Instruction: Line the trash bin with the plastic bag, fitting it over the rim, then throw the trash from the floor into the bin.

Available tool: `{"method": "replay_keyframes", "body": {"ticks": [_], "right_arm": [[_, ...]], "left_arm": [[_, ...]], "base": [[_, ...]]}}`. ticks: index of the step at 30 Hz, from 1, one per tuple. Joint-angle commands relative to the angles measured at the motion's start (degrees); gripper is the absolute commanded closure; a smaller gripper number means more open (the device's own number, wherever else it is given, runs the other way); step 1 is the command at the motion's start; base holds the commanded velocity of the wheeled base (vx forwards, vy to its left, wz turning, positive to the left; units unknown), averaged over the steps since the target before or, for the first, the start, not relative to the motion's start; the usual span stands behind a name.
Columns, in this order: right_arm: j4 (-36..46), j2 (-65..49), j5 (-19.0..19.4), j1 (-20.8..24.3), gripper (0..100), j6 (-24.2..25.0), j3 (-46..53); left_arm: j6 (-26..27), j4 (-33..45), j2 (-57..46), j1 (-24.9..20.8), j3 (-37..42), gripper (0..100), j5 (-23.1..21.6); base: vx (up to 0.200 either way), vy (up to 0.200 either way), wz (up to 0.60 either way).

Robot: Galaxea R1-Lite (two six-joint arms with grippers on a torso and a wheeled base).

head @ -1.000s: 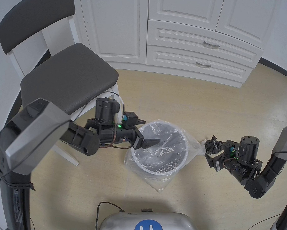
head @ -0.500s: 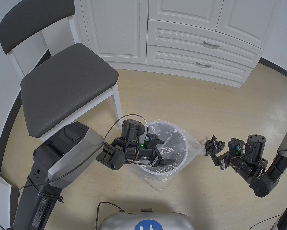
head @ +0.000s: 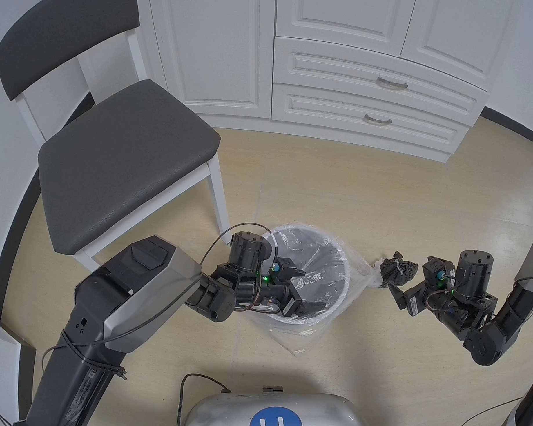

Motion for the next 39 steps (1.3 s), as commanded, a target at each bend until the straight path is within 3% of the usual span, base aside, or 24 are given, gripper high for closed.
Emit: {"method": "replay_keyframes", "body": {"ticks": [1,10,16,21,31,39], "right_arm": [[0.0,0.2,0.0,0.0,0,0.0,0.1],[0.0,-0.1,0.0,0.1,0,-0.2,0.3],[-0.1,-0.3,-0.1,0.1,0,-1.4,1.0],[-0.1,-0.3,-0.1,0.1,0,-2.1,1.3],[-0.1,-0.2,-0.1,0.0,0,-2.5,1.5],[-0.1,-0.1,-0.1,0.0,0,-3.2,1.8]], "left_arm": [[0.0,-0.4,-0.3,0.0,0.9,100,-1.1],[0.1,-2.1,-5.7,0.3,6.8,100,-1.2],[0.0,-11.2,-11.2,-0.6,19.7,100,-0.5],[-0.6,-18.0,-10.8,-2.9,24.9,100,3.1],[-3.7,-25.7,-8.3,-7.0,30.0,100,7.2],[-3.7,-29.1,-5.3,-7.6,31.0,100,9.3]], "base": [[0.0,0.0,0.0],[0.0,0.0,0.0],[0.0,0.0,0.0],[0.0,0.0,0.0],[0.0,0.0,0.0],[0.0,0.0,0.0]]}}
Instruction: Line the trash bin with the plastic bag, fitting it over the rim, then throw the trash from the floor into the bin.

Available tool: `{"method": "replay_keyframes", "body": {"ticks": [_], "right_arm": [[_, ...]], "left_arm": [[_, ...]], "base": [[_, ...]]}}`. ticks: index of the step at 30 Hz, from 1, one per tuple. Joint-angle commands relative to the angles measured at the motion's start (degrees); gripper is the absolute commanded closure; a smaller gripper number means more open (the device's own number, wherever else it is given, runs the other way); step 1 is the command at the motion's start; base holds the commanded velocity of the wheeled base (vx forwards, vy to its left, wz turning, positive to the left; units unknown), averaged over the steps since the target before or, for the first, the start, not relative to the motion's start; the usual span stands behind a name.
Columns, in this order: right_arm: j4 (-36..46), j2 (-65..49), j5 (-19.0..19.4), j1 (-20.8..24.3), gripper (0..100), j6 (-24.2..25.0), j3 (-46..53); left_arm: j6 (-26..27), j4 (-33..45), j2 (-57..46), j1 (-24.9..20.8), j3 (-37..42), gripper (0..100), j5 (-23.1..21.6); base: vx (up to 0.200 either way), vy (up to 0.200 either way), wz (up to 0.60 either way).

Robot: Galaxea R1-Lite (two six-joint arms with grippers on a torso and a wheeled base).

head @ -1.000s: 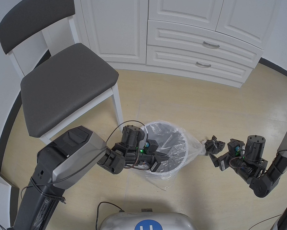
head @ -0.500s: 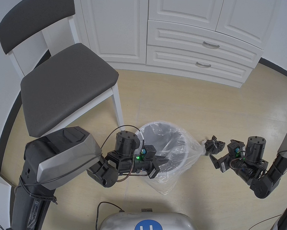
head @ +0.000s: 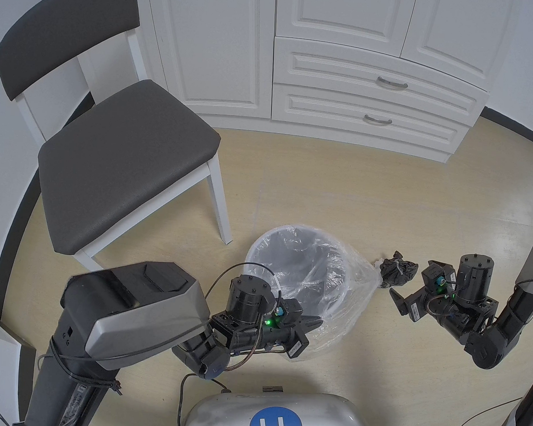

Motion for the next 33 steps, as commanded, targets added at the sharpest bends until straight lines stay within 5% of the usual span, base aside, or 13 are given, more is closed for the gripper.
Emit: {"method": "replay_keyframes", "body": {"ticks": [1,17,18,27,33], "right_arm": [[0.0,0.3,0.0,0.1,0,-0.2,0.1],[0.0,0.8,0.0,0.3,0,-0.5,0.2],[0.0,0.8,0.0,0.3,0,-0.7,0.2],[0.0,0.7,0.0,0.3,0,-0.9,0.4],[0.0,0.8,0.0,0.3,0,-0.9,0.5]], "left_arm": [[-0.1,-0.5,1.7,-0.7,1.8,100,0.1],[0.0,-8.3,3.1,-1.5,8.1,100,1.6],[0.0,-8.4,3.0,-1.6,8.4,0,1.6],[-0.1,-12.9,2.3,-1.6,12.7,0,2.1],[-0.1,-25.3,0.3,-1.6,21.9,0,5.4]], "base": [[0.0,0.0,0.0],[0.0,0.0,0.0],[0.0,0.0,0.0],[0.0,0.0,0.0],[0.0,0.0,0.0]]}}
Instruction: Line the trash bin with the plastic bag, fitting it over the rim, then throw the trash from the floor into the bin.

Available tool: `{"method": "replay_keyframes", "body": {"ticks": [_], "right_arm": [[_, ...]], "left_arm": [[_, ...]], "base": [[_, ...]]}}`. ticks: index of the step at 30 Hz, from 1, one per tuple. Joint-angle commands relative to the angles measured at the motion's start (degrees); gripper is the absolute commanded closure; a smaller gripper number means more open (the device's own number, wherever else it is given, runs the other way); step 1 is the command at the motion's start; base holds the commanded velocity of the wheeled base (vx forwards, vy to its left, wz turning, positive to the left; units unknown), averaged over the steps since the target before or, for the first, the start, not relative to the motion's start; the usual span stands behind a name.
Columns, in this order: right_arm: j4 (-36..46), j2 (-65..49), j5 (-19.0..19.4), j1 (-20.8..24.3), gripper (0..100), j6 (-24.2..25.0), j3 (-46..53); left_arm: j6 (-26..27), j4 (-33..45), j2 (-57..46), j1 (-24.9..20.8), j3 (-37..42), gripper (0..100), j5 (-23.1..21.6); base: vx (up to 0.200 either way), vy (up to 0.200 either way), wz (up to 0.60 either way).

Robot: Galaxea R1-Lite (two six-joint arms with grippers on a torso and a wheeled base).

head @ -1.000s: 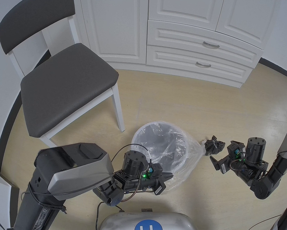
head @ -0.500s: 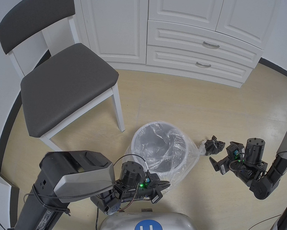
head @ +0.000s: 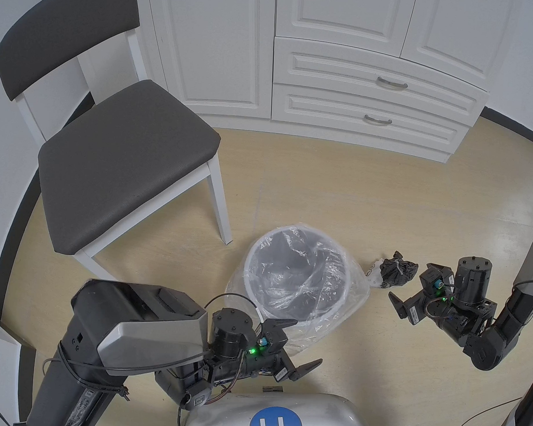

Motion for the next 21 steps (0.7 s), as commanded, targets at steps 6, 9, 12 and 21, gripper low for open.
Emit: {"method": "replay_keyframes", "body": {"ticks": [6,9,12,21], "right_arm": [[-0.1,0.7,0.0,0.1,0,-0.1,0.6],[-0.1,0.7,0.0,0.1,0,0.0,0.7],[-0.1,0.7,-0.2,0.6,0,0.0,0.9],[-8.9,6.1,-6.1,7.3,0,0.5,1.2]], "left_arm": [[-4.0,-6.3,-8.5,-0.8,15.4,0,0.8],[-5.1,-6.3,-9.1,-1.3,15.6,0,0.8],[-5.3,-6.3,-11.8,-0.6,16.8,0,0.9],[-5.0,-6.2,-21.4,9.9,21.8,0,1.4]], "base": [[0.0,0.0,0.0],[0.0,0.0,0.0],[0.0,0.0,0.0],[0.0,0.0,0.0]]}}
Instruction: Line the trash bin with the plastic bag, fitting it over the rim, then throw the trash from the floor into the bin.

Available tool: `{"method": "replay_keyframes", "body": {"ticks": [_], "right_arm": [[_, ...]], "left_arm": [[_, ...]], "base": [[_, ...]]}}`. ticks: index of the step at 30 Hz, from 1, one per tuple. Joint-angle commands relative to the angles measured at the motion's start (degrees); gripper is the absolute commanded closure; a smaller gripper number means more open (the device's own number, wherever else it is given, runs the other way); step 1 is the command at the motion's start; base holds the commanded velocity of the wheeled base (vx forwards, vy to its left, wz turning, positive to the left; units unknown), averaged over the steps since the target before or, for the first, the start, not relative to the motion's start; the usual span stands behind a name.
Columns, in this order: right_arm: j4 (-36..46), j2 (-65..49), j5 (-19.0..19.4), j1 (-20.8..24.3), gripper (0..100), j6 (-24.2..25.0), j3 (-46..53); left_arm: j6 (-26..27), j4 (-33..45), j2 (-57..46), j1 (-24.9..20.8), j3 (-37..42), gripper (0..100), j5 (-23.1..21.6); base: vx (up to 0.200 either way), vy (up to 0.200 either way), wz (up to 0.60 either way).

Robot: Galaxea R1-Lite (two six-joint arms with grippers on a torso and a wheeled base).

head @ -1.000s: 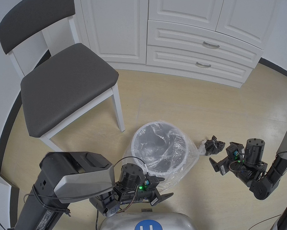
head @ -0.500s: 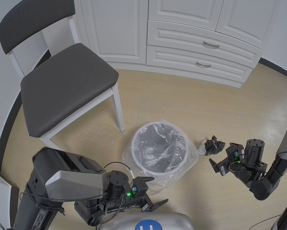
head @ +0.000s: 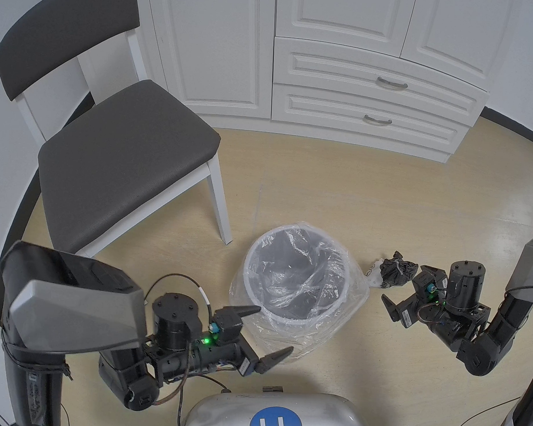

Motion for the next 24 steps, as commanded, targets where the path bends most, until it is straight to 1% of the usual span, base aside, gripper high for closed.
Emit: {"method": "replay_keyframes", "body": {"ticks": [1,2,6,7,8,10,18,21,24], "right_arm": [[-10.2,5.8,-5.1,5.4,0,0.1,1.5],[-13.7,7.1,-5.7,5.9,0,-0.3,2.1],[-13.7,9.1,-6.0,6.2,0,-1.3,3.7],[-13.7,9.1,-6.0,6.3,0,-1.3,3.8],[-13.7,9.3,-6.0,6.2,0,-1.4,3.8],[-13.7,9.5,-6.0,6.3,0,-1.5,3.8],[-13.7,9.4,-6.0,6.4,0,-1.8,4.5],[-13.7,10.9,-6.1,6.8,0,-1.8,3.8],[-13.7,12.4,-6.1,6.7,0,-1.7,3.0]], "left_arm": [[0.5,0.1,-6.0,7.2,2.6,0,0.3],[0.5,0.1,-5.9,8.7,2.7,0,0.3],[0.7,0.2,-4.6,14.0,2.9,0,0.2],[0.7,0.2,-4.5,14.6,2.8,0,0.2],[0.6,0.2,-4.2,16.3,2.2,0,0.1],[0.6,0.2,-2.7,17.4,0.9,0,0.1],[0.7,0.2,5.2,18.6,-4.1,0,0.3],[0.6,0.2,11.3,18.8,-8.0,0,0.3],[0.4,0.2,16.5,18.7,-13.7,0,1.1]], "base": [[0.0,0.0,0.0],[0.0,0.0,0.0],[0.0,0.0,0.0],[0.0,0.0,0.0],[0.0,0.0,0.0],[0.0,0.0,0.0],[0.0,0.0,0.0],[0.0,0.0,0.0],[0.0,0.0,0.0]]}}
